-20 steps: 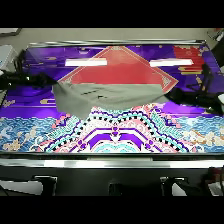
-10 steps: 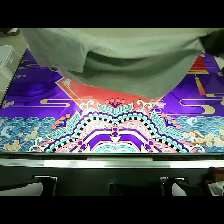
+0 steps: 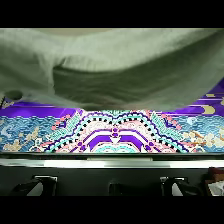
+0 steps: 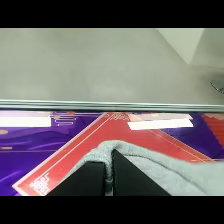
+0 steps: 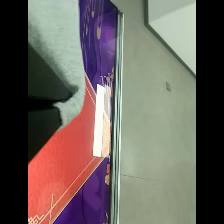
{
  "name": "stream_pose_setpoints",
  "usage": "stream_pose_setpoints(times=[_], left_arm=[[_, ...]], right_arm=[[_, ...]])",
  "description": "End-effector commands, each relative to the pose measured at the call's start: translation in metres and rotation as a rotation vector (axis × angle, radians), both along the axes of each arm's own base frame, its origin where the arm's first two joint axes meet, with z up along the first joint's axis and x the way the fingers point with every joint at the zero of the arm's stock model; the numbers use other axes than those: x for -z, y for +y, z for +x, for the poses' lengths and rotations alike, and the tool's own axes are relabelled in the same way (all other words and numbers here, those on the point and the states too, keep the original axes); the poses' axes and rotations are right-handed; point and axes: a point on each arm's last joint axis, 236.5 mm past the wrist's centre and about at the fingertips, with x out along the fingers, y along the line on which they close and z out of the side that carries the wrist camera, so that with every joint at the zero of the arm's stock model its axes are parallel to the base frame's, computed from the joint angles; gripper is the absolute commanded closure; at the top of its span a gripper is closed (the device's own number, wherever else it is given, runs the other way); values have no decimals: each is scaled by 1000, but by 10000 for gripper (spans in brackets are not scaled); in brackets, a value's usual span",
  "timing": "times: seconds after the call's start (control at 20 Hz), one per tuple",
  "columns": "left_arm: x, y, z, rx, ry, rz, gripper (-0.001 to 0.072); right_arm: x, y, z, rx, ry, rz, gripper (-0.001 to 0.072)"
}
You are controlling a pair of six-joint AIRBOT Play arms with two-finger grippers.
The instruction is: Fold the clothes and pants, and hang the long-sleeved shirts on hangers.
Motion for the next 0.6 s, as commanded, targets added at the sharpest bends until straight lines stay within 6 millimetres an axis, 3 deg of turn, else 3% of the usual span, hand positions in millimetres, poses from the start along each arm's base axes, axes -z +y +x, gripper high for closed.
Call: stream_pose_setpoints(times=[0.0,0.1,0.2,0.25,0.4,0.55], left_arm=[[3,7,-32,-55,21,-15,693],[31,12,1,-55,118,-26,693],[86,19,51,-55,286,-42,693],[124,24,82,-56,385,-55,693],[244,37,175,-71,599,-91,693],[361,45,250,-70,718,-104,693]], right_arm=[[0,-7,-21,61,17,17,685],[20,-18,14,73,97,29,685],[56,-27,64,57,232,69,685],[84,-30,93,40,322,88,685],[190,-36,164,-26,639,147,684],[315,-26,220,-72,897,68,684]])
